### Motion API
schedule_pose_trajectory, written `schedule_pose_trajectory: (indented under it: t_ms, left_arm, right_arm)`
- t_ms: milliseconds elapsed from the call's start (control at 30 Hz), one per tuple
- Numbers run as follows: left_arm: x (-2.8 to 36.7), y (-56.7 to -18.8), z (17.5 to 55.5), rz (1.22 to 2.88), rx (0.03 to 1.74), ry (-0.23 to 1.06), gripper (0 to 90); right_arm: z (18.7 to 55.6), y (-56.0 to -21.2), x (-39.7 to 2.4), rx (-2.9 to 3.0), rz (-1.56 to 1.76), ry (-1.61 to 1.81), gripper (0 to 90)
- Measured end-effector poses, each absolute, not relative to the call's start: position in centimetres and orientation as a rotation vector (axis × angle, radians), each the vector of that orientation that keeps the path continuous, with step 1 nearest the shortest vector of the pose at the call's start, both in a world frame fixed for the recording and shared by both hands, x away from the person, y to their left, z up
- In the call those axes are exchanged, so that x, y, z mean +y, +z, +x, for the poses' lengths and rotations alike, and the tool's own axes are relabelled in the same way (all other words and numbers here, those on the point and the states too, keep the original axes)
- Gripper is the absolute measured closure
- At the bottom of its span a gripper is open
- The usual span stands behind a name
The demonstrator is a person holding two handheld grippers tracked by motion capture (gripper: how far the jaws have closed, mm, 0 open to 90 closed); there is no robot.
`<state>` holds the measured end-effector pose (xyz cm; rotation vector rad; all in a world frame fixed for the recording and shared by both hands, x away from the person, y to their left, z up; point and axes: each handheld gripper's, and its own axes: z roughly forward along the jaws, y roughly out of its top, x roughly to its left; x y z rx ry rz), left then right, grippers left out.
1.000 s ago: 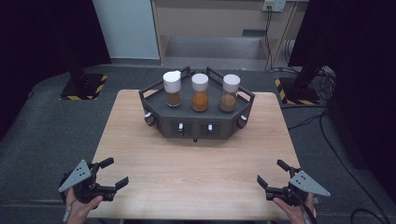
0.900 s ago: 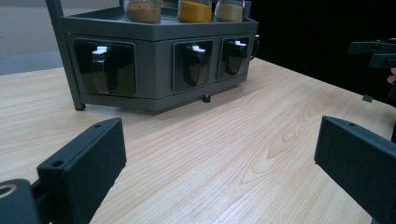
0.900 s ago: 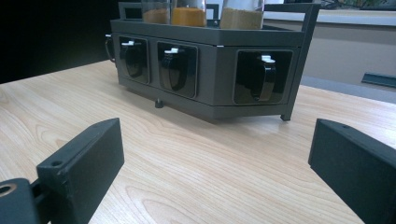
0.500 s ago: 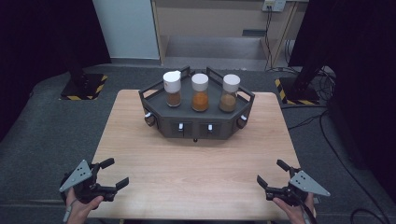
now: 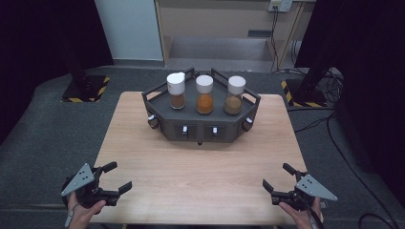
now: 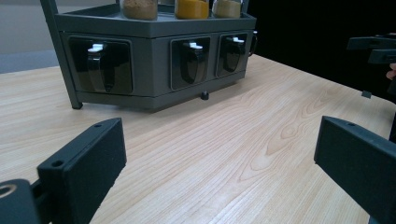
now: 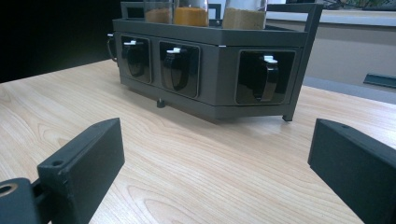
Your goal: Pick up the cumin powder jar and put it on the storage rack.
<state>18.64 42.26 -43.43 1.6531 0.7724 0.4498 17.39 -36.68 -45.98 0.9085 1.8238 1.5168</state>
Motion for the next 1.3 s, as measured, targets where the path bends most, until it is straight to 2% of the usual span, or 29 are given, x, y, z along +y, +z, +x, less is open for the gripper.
schedule_pose_trajectory:
  t_ms: [1300]
  left_arm:
    - [42.03, -43.20, 18.81, 1.683, 0.754, 0.445, 1.0]
  right_arm:
    - [17.55, -45.87, -36.68, 1.845, 0.887, 1.512, 5.0]
